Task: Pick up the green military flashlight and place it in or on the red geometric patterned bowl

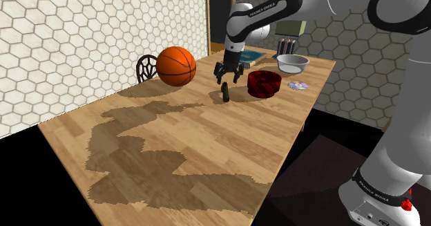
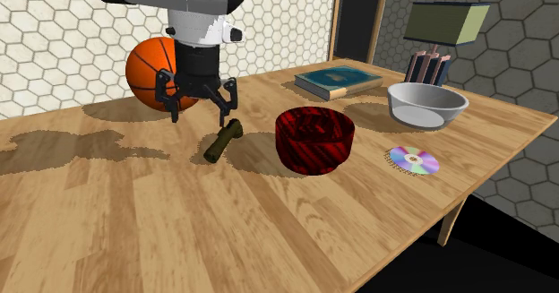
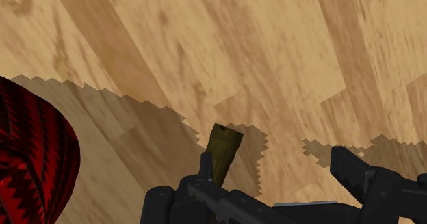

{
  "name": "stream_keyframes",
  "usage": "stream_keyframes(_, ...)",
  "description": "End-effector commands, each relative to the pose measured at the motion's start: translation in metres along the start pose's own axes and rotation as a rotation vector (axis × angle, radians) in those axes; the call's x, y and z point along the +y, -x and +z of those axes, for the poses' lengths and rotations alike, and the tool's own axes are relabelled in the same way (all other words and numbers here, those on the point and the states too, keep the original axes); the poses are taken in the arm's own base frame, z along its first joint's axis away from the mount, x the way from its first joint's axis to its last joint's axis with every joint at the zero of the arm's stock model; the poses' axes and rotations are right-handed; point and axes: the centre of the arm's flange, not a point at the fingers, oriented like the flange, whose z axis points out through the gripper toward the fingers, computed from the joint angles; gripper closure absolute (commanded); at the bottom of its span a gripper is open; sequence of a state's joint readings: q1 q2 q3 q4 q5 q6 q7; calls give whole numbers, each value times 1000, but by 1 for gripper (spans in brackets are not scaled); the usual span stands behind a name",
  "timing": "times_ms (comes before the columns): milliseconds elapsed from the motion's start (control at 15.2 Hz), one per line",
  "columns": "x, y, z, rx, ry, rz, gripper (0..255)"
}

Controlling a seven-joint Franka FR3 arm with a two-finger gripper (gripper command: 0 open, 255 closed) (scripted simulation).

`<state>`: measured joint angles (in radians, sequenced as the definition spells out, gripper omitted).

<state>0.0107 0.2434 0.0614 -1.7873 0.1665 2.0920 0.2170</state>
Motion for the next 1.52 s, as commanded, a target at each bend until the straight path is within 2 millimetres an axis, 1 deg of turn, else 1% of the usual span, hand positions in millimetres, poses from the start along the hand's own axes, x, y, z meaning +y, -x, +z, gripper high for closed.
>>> stream_keyframes(0,0,0,2,0,0,0,0)
stream_keyframes(330,0,0,2,0,0,0,0)
stream_keyframes(396,0,0,2,0,0,0,255)
stream_keyframes(990,0,0,2,0,0,0,255)
stream_keyframes(1056,0,0,2,0,0,0,0)
stream_keyframes(1452,12,-37,43,162,140,52,0)
